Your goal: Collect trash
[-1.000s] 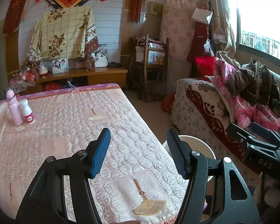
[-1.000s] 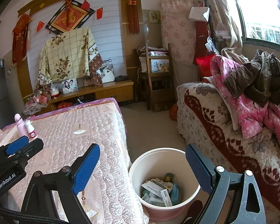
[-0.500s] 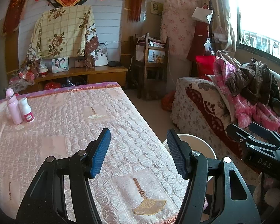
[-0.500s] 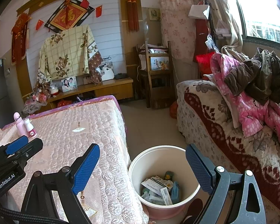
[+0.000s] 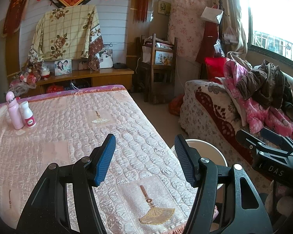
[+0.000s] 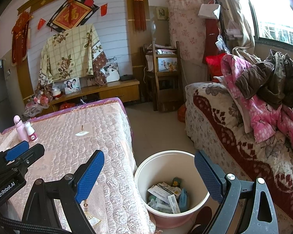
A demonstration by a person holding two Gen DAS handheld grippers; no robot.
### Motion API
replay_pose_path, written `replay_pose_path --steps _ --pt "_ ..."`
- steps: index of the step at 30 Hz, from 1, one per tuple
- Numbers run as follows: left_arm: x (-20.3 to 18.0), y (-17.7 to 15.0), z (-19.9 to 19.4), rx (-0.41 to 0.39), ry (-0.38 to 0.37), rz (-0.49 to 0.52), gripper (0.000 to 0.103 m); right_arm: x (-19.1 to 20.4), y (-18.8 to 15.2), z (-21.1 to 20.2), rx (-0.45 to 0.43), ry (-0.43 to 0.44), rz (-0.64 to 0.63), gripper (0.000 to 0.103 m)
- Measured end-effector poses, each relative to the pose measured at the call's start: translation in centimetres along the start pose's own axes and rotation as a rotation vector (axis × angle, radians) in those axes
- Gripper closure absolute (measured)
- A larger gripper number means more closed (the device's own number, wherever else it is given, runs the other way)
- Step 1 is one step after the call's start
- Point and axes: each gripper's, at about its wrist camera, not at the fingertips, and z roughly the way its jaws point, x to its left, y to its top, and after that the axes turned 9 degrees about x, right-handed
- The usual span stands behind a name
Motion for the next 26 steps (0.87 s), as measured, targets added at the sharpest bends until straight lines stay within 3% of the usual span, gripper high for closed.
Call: replay_pose_path --steps 26 --pt "1.3 -1.0 1.1 0.028 -0.016 -0.020 0.042 0.3 -0.7 1.4 0.041 -0.002 -0.014 0.010"
